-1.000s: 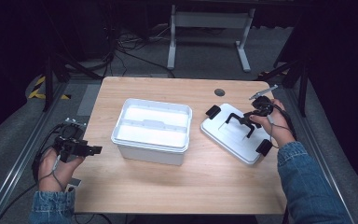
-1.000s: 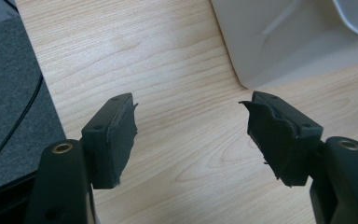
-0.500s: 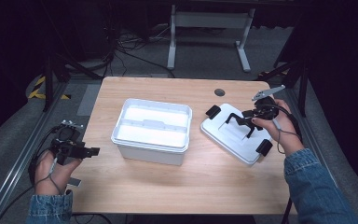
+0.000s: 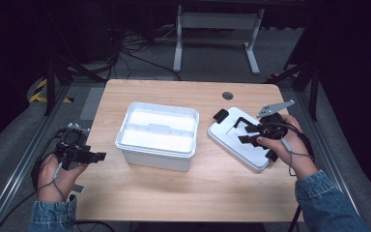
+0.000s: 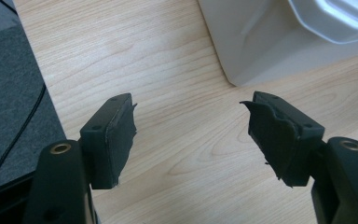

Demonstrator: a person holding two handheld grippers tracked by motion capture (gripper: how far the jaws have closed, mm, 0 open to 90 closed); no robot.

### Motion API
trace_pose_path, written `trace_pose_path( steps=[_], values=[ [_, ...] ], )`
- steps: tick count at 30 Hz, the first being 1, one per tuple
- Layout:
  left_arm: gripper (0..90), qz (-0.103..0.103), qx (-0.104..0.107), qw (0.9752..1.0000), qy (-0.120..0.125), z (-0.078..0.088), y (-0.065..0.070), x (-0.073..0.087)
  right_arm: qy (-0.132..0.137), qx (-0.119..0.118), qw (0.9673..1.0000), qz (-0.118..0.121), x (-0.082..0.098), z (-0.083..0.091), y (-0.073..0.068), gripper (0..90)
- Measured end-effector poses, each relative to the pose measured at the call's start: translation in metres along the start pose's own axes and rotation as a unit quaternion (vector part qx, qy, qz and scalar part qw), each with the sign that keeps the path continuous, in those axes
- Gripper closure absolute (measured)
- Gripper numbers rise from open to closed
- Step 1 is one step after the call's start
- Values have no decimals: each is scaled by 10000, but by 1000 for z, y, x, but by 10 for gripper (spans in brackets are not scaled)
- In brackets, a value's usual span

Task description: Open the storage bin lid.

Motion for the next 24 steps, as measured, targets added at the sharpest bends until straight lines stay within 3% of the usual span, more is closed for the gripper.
trace_pose_path(
  steps=[15,19,24],
  values=[
    [320,-7,20,10000,-45,-1,2,0,52,-296,9995,12,24,-24,-48,480],
    [320,-26,27,10000,-52,-2,2,0,-138,-344,9993,76,30,-36,-56,477],
    [320,20,37,10000,-41,-2,1,0,-118,-421,9990,89,34,-42,-62,475]
  ],
)
Point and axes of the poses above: each handheld gripper's, and its own axes: z roughly backward along the jaws, x roughly out of its underside, y roughly to its right, the point moved 7 cm from there along -z, roughly forward along the jaws, and after that the axes turned 3 degrees about z, right-handed, at the moved point
